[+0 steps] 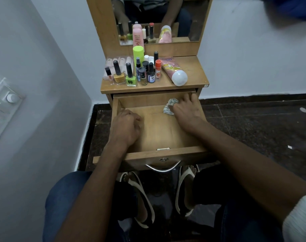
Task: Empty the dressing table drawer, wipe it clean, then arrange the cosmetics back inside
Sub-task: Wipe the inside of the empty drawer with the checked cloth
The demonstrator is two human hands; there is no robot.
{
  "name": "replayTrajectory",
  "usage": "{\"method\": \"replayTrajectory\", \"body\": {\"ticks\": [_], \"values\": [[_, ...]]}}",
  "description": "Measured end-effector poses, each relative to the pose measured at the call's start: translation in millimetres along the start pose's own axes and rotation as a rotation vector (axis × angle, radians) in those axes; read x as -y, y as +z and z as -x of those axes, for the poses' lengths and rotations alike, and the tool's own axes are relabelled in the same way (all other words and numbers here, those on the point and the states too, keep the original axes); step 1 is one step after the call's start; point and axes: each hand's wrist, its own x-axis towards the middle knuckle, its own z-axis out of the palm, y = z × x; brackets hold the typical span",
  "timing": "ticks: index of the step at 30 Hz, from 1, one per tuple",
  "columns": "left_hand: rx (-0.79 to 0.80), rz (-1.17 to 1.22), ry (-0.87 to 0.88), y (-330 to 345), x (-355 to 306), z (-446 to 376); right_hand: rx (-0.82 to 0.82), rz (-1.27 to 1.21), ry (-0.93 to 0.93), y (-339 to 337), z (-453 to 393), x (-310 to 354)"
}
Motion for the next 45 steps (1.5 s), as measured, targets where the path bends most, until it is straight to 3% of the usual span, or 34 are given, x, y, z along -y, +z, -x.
{"method": "replayTrajectory", "body": {"ticks": [9,12,18,25,31,34,37,40,45], "values": [[-0.028,0.062,-0.036,2,0,-1,-0.022,-0.026,-0.095,-3,-1,-6],[-0.031,0.029,-0.029,2,-1,-1,0.064,-0.184,-0.068,-17,5,-12],[-0.044,0.001,-0.025,2,-2,-4,0.394,-0.356,-0.105,-30,55,2],[-0.042,0.004,-0.033,2,-4,-2,0.462,-0.516,-0.15,-37,61,6],[-0.032,-0.006,-0.027,0,-5,-4,0.435,-0.728,-0.357,-39,52,36],[-0.017,0.003,-0.03,0,-4,-4,0.496,-0.688,-0.349,-45,45,42],[-0.027,0.019,-0.018,1,-2,-4,0.591,-0.478,-0.198,-49,40,24],[-0.032,0.034,-0.021,2,1,-4,0.567,-0.27,-0.112,-44,39,5],[0.064,0.071,0.04,5,-4,-7,0.615,-0.414,-0.162,-42,38,-15]]}}
